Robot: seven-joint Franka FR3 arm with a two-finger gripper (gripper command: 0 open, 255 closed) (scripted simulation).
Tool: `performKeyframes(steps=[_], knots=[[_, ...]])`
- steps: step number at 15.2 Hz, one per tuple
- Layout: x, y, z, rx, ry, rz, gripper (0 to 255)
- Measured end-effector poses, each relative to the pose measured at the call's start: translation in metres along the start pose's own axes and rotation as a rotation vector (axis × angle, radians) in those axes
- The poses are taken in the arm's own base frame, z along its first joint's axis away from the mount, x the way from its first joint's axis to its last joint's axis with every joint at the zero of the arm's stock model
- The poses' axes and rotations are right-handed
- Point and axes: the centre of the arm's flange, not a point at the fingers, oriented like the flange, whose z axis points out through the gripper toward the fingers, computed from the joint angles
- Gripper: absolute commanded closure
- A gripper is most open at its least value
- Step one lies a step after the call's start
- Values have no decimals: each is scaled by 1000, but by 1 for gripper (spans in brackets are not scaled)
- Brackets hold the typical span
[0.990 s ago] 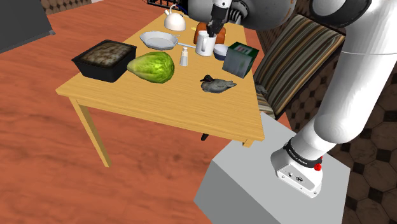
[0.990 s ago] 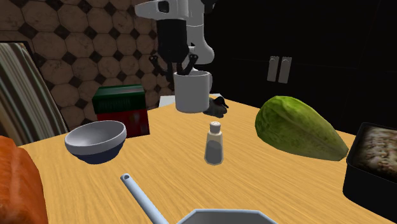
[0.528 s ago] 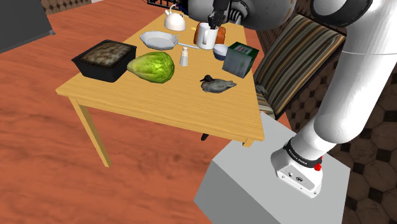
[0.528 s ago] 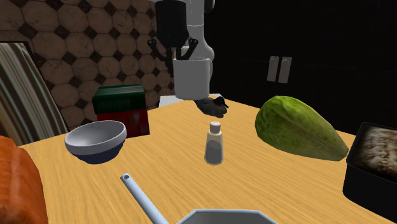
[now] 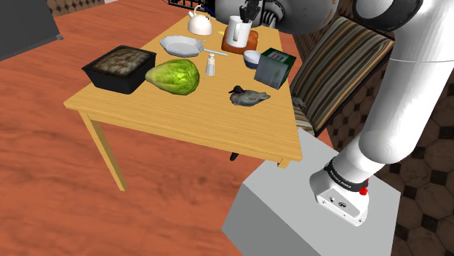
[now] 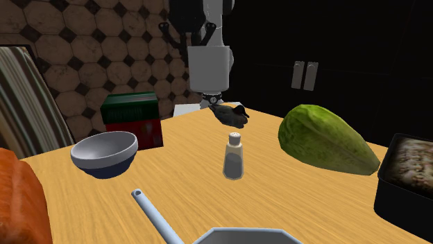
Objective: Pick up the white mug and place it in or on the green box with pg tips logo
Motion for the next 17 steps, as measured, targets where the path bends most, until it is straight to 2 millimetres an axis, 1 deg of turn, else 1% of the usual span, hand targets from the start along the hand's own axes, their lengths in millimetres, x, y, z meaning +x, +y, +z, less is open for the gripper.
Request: performKeyframes(steps=[4,5,7,9,10,11,13,17], knots=[[1,0,-22,0,0,0,255],[-2,5,-25,0,0,0,255],[-11,23,-30,0,0,0,255],[-28,44,-35,0,0,1,255],[-32,53,-37,0,0,1,255],[-39,67,-39,0,0,1,255],[-56,87,-40,0,0,1,255],[-83,131,-46,0,0,2,255]])
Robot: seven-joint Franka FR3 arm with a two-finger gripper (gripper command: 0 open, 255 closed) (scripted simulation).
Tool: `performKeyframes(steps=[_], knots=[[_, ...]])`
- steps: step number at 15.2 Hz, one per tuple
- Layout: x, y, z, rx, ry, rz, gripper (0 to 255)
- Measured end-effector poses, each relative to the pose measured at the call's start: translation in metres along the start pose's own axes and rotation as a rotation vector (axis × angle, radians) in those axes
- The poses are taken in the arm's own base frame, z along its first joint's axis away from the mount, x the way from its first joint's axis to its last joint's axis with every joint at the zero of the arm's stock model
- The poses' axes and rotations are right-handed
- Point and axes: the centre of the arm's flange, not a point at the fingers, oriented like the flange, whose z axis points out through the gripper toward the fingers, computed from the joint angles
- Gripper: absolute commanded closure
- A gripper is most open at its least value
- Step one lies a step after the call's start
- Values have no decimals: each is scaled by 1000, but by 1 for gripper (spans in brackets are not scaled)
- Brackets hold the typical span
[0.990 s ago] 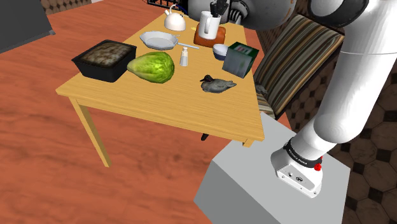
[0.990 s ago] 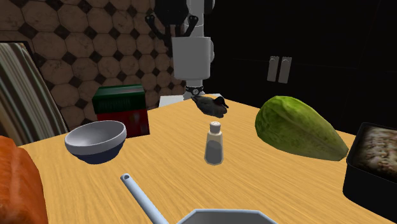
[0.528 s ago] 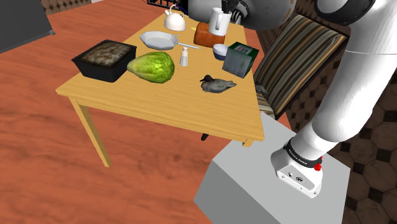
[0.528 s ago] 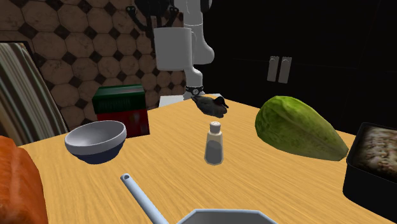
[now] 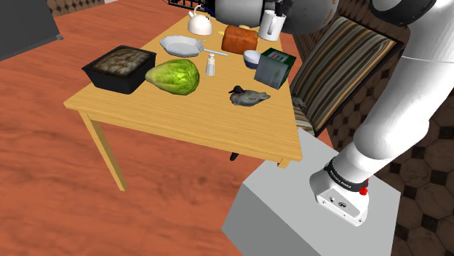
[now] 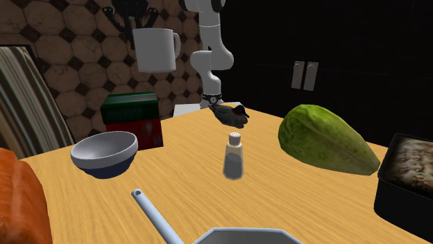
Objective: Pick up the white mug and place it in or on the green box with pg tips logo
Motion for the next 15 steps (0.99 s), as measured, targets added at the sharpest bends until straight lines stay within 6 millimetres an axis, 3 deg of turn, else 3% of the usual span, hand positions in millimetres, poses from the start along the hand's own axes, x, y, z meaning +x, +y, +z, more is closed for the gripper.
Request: performKeyframes(steps=[7,15], knots=[[-49,75,-13,0,0,0,255],[-57,84,22,1,0,-1,255]])
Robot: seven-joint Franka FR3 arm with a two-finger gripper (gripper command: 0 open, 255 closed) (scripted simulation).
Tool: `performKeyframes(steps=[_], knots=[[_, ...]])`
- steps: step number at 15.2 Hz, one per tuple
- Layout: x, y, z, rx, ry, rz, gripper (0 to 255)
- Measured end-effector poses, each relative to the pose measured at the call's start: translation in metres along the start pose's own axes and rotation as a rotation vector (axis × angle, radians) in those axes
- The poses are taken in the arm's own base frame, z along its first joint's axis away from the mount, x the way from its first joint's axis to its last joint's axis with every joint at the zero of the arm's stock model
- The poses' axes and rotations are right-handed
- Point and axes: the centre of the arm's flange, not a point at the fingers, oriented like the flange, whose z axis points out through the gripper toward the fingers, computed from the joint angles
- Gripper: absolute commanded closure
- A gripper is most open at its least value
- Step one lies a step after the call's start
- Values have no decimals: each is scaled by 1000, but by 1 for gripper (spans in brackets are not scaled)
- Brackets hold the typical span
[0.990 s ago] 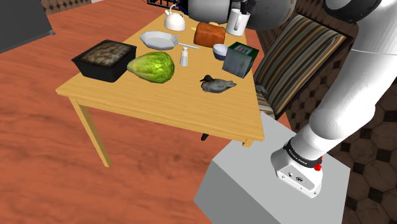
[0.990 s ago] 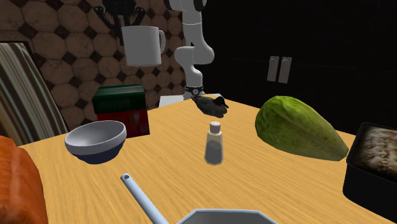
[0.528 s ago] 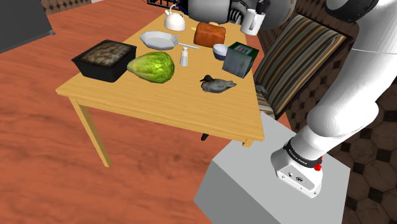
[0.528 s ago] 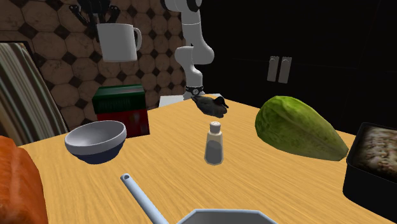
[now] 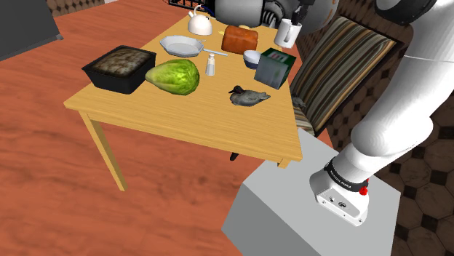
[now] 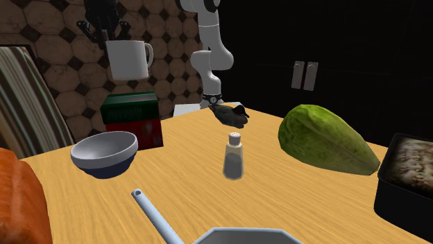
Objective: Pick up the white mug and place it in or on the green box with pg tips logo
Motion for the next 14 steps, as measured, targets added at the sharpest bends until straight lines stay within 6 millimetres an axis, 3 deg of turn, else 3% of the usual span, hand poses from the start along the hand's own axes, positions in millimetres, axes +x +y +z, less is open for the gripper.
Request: performKeyframes(steps=[9,14], knots=[[-3,0,49,0,0,0,255],[-4,0,55,0,0,0,255]])
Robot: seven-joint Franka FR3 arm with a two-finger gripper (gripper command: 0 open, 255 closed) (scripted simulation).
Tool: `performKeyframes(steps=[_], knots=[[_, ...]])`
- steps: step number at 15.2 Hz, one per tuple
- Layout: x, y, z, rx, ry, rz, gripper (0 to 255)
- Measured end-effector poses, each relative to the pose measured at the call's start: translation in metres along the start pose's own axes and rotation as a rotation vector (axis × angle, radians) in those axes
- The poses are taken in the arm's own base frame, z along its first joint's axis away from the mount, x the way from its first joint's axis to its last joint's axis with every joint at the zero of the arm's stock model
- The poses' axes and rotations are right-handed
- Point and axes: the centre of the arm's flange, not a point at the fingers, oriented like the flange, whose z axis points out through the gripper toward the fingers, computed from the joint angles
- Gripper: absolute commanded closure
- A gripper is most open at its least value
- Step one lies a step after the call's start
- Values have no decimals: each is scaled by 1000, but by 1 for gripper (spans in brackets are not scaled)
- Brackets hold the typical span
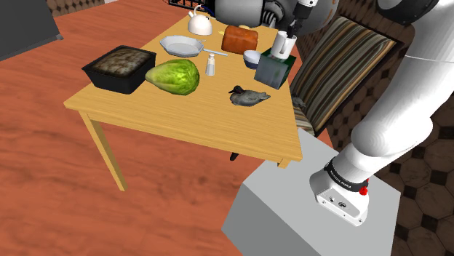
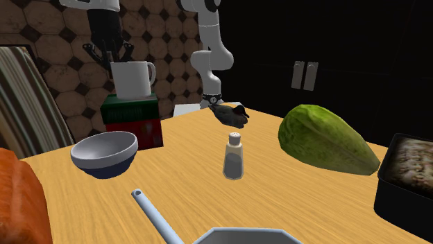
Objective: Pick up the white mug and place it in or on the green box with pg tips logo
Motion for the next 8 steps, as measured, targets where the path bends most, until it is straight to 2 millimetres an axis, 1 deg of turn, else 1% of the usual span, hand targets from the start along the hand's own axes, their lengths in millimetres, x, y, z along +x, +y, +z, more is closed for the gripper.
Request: performKeyframes(steps=[2,3,8], knots=[[0,0,0,0,0,0,255],[0,0,0,0,0,0,0],[0,0,0,0,1,0,0]])
